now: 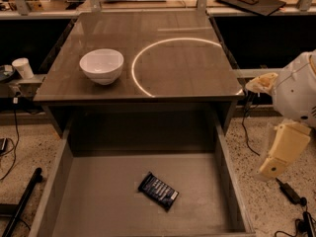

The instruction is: Pick rxbar blueberry from top drawer and place on counter

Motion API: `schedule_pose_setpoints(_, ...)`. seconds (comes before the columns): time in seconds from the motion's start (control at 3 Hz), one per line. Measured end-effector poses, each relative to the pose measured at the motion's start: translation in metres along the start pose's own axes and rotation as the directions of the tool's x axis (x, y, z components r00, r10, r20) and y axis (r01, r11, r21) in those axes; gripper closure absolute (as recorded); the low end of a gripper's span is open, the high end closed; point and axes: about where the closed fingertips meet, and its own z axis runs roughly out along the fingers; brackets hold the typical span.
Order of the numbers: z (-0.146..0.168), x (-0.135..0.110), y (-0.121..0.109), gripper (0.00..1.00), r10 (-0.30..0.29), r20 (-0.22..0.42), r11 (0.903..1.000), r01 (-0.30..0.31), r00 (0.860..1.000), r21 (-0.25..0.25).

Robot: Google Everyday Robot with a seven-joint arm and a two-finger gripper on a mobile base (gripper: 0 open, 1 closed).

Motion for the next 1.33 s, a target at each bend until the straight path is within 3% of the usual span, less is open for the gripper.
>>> schedule_pose_setpoints(1.33, 0.04, -0.011, 0.009, 0.0, 0.01, 0.085, 0.9963, -0.003, 0.996, -0.086)
